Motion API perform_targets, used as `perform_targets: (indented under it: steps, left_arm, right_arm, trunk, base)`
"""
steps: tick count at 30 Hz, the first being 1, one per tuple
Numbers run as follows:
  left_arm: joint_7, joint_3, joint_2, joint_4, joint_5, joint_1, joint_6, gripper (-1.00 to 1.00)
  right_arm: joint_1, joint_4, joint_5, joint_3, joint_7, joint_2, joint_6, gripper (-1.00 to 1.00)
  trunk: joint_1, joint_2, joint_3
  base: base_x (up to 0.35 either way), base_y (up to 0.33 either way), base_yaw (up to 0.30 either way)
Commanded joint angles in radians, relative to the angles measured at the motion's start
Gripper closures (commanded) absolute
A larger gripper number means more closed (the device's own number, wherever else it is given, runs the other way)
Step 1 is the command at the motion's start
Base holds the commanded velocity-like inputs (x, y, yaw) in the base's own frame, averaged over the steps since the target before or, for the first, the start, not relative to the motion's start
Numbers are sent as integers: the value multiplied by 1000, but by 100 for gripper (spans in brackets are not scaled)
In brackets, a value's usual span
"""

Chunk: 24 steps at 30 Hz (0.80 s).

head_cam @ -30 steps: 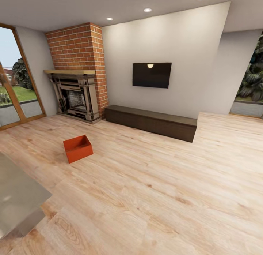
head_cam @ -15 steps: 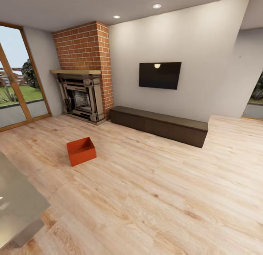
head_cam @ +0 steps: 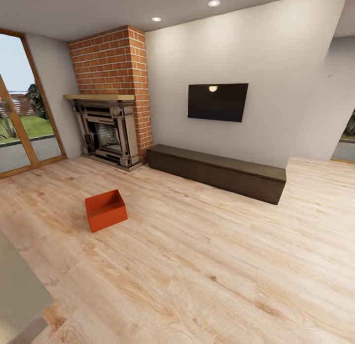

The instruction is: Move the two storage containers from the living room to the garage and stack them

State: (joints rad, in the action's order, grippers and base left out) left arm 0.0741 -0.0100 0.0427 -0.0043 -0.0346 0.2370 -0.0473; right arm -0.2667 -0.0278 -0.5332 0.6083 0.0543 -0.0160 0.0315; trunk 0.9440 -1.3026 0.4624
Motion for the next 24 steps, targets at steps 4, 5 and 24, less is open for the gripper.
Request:
perform_targets:
  steps: [4, 5, 24]
  left_arm:
    - [4, -1, 0, 1, -4, 1, -4, -100]
    - [4, -1, 0, 1, -4, 1, -4, -100]
    - [4, -1, 0, 1, -4, 1, -4, -100]
  right_arm:
    - [-1, -3, -8, 8, 1, -1, 4, -100]
    - [0, -3, -8, 8, 1, -1, 4, -100]
    - [-1, -3, -10, 8, 1, 1, 4, -100]
  trunk:
    - [1, 0, 1]
    - [1, 0, 1]
    - [1, 0, 1]
  base:
    - [322, 0, 2]
    - [322, 0, 73]
    - [322, 0, 250]
